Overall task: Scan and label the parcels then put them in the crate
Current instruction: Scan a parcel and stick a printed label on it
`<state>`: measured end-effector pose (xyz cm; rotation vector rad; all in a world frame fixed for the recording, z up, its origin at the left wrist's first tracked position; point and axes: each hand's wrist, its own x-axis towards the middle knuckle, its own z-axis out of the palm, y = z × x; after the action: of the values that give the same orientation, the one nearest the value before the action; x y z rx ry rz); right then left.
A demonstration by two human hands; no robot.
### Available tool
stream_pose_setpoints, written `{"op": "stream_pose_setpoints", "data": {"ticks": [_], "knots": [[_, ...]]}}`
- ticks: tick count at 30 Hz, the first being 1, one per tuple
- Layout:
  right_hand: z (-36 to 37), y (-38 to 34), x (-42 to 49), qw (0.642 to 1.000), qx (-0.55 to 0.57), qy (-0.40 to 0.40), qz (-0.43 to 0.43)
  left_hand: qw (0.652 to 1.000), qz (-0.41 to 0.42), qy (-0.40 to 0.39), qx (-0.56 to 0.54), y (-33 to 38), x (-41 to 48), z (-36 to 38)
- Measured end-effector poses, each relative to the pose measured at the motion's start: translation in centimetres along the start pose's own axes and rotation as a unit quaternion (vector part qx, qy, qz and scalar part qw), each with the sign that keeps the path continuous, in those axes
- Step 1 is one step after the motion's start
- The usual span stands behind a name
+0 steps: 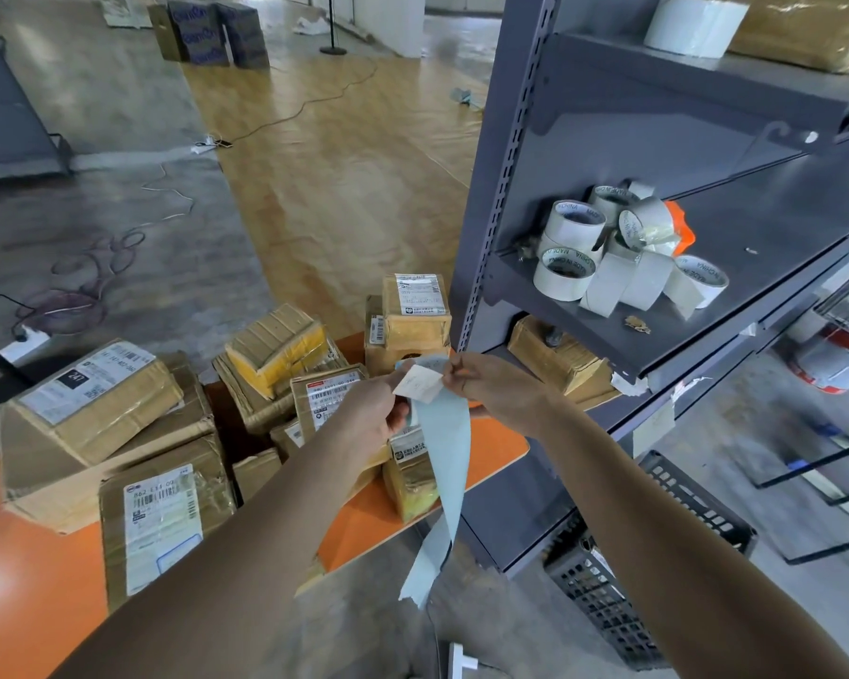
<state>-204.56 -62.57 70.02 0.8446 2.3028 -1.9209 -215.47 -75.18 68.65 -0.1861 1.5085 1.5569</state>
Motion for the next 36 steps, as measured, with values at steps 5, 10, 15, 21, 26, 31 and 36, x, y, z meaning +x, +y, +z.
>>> {"op": "stream_pose_setpoints", "data": {"ticks": [5, 10, 15, 21, 26, 31, 36], "knots": [[0.3, 0.3, 0.6, 1.0, -0.013, 0.026, 0.012, 0.999, 0.006, -0.049, -0.008, 0.3, -0.5, -0.8], [-0.6, 0.8, 0.6, 0.998, -0.013, 0.06, 0.034, 0.985, 0.138, 0.008, 0.102, 0.7, -0.3, -1.5], [-1.6, 1.1, 0.1, 0.993, -0.049, 0.092, 0.06, 0.949, 0.221, -0.025, 0.224, 0.3, -0.8, -0.6], [-2.8, 2.1, -0.5, 0.989, -0.065, 0.107, 0.074, 0.91, 0.256, 0.001, 0.326, -0.8, -0.2, 0.7], [-3.4, 3.2, -0.8, 0.984, -0.124, 0.113, 0.058, 0.919, 0.241, 0.022, 0.311, -1.4, 0.6, 1.9], [-4.4, 5.1, -0.3, 0.975, -0.157, 0.153, 0.027, 0.951, 0.189, 0.051, 0.238, -1.9, 1.8, 2.1], [-5.5, 7.7, 1.5, 0.946, -0.282, 0.15, 0.061, 0.976, 0.14, 0.054, 0.159, -2.4, 2.6, 2.1]]}}
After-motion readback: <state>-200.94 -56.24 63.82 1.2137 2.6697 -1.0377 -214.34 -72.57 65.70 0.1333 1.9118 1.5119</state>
